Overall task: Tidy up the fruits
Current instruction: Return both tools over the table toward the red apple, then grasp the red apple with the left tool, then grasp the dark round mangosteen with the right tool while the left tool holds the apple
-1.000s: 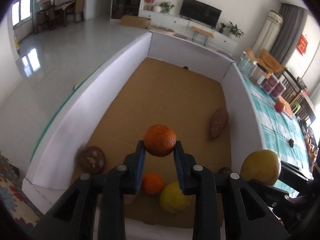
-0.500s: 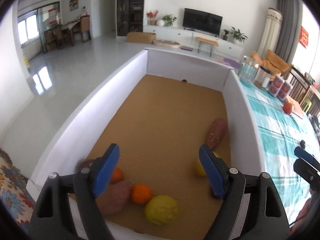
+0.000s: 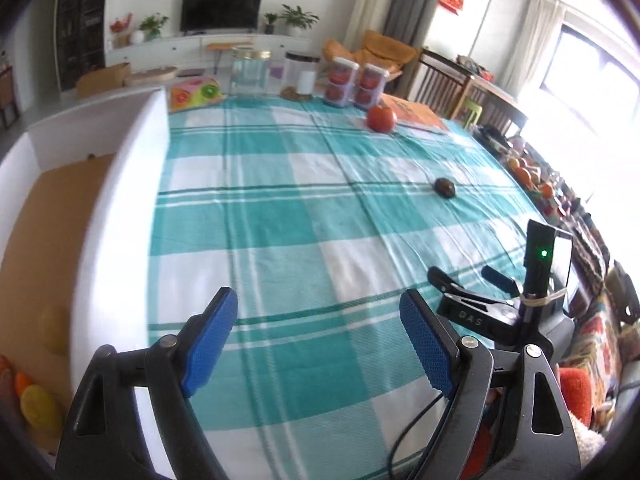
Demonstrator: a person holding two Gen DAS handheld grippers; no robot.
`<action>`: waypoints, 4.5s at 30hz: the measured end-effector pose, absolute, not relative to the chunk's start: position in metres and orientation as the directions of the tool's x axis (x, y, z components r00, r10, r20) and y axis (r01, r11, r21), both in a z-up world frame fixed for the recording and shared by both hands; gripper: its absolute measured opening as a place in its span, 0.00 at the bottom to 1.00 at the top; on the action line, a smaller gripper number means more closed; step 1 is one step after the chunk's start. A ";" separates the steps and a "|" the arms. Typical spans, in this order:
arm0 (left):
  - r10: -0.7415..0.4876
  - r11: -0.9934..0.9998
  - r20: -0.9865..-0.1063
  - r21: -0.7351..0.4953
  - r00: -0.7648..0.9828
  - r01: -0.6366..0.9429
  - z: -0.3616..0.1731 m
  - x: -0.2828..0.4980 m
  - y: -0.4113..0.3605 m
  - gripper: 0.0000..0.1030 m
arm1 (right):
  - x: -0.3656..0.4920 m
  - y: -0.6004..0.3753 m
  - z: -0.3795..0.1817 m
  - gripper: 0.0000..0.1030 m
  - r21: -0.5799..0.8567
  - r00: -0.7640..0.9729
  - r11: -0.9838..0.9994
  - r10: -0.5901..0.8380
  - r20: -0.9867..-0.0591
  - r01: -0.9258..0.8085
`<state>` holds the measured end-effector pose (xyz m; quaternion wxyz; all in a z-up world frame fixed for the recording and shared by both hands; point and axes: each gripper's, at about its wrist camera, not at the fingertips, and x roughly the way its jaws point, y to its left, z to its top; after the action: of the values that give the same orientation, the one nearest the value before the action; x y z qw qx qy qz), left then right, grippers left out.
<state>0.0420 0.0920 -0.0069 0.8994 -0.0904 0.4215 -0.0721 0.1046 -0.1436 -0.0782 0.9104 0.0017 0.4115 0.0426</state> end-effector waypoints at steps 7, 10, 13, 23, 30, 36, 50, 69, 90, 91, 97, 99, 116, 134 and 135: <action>-0.154 0.988 -0.775 -0.121 0.613 0.096 -0.053 0.084 0.041 0.83 | 0.113 -0.146 -0.092 0.99 0.005 0.626 1.000 0.020 -0.779 -0.026; -0.112 0.994 -0.785 -0.087 0.609 0.072 -0.070 0.097 0.044 0.83 | 0.116 -0.150 -0.097 0.99 0.018 0.605 1.000 0.018 -0.796 -0.007; -0.074 0.997 -0.796 -0.056 0.601 0.048 -0.085 0.112 0.051 0.83 | 0.118 -0.150 -0.099 0.99 0.023 0.595 1.000 0.021 -0.803 -0.004; -0.030 0.999 -0.792 -0.004 0.609 0.043 -0.096 0.118 0.056 0.90 | 0.117 -0.150 -0.099 1.00 0.020 0.594 1.000 0.018 -0.804 -0.004; -0.031 0.999 -0.794 -0.009 0.608 0.040 -0.097 0.119 0.056 0.91 | 0.112 -0.153 -0.088 1.00 0.000 0.636 1.000 -0.017 -0.771 0.026; -0.031 0.999 -0.794 -0.007 0.608 0.041 -0.097 0.118 0.056 0.91 | 0.112 -0.164 -0.071 1.00 -0.051 0.674 0.997 -0.078 -0.735 0.060; -0.219 0.969 -0.765 -0.243 0.606 0.044 -0.058 0.167 0.022 0.91 | 0.123 -0.170 -0.100 1.00 0.010 0.584 0.998 -0.032 -0.811 0.069; -0.138 0.988 -0.789 -0.069 0.598 0.137 -0.072 0.468 -0.091 0.91 | 0.128 -0.160 -0.102 1.00 -0.015 0.579 1.000 -0.020 -0.815 0.015; -0.098 0.992 -0.791 -0.028 0.604 0.125 -0.026 0.341 -0.025 0.69 | 0.129 -0.158 -0.102 1.00 -0.013 0.578 1.000 -0.015 -0.816 0.007; -0.105 0.991 -0.792 -0.035 0.602 0.126 -0.024 0.324 -0.022 0.69 | 0.129 -0.158 -0.102 1.00 -0.013 0.579 1.000 -0.015 -0.815 0.007; -0.120 0.992 -0.815 -0.081 0.566 0.095 -0.040 0.227 -0.006 0.69 | 0.129 -0.158 -0.102 1.00 -0.012 0.579 1.000 -0.014 -0.815 0.007; -0.109 0.994 -0.826 -0.089 0.553 0.063 -0.054 0.202 0.003 0.69 | 0.129 -0.157 -0.102 1.00 -0.012 0.579 1.000 -0.014 -0.815 0.007; -0.023 1.000 -0.791 -0.015 0.612 0.018 -0.097 0.166 0.021 0.81 | 0.129 -0.157 -0.102 1.00 -0.012 0.579 1.000 -0.014 -0.815 0.007; -0.023 0.999 -0.796 -0.004 0.605 0.033 -0.100 0.166 0.017 0.91 | 0.215 -0.235 -0.068 1.00 0.190 0.669 0.972 0.052 -0.742 0.135; -0.023 0.999 -0.796 -0.004 0.605 0.033 -0.100 0.166 0.017 0.91 | 0.231 -0.228 -0.067 1.00 0.157 0.664 0.983 0.054 -0.746 0.098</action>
<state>0.1660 0.0174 -0.1005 0.8959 0.0055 0.4440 -0.0154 0.2309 -0.2283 -0.0673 0.9074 0.0922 0.4098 -0.0121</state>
